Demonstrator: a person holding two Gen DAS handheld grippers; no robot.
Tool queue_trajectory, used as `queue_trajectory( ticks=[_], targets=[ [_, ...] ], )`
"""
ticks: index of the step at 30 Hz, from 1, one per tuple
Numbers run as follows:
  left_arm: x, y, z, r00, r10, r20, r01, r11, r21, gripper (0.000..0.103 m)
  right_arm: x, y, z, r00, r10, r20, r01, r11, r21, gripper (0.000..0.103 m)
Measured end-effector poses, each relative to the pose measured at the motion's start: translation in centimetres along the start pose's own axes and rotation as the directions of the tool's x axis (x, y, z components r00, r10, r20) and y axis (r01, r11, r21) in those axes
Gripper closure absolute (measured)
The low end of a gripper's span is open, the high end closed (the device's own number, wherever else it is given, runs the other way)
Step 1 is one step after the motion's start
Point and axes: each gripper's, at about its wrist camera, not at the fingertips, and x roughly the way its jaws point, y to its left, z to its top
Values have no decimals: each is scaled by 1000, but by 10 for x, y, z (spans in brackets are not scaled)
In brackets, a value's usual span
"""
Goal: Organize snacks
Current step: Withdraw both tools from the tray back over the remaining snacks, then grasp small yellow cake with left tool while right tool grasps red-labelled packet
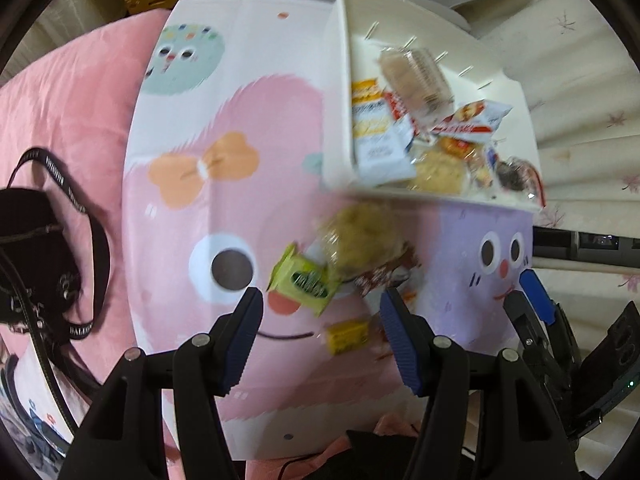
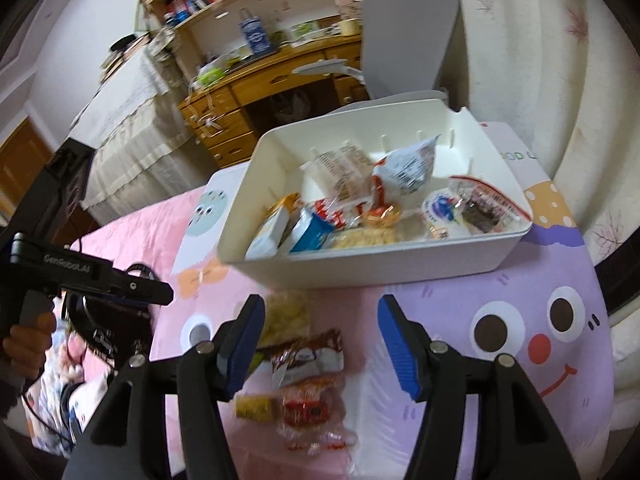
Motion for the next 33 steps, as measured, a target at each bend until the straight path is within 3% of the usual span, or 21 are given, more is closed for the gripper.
queue_trajectory(
  ticks=[7,20,28,33],
  targets=[
    [24,22,-25,999,-25,-33,24,998,-57,43,8,9,-36,1000,19,-12,-20,997,-71,43],
    [75,25,-64,993,-114,-44,108,987,-118,39,41,26,-93,991,-56,-118,33,981,-189,40],
    [103,12,-73,986,-159,-54,149,978,-147,37,53,31,-103,987,-68,-143,33,971,-236,40],
    [112,1,-72,987,-151,-60,140,979,-149,37,57,27,-100,985,-75,-156,36,970,-240,40]
  ],
)
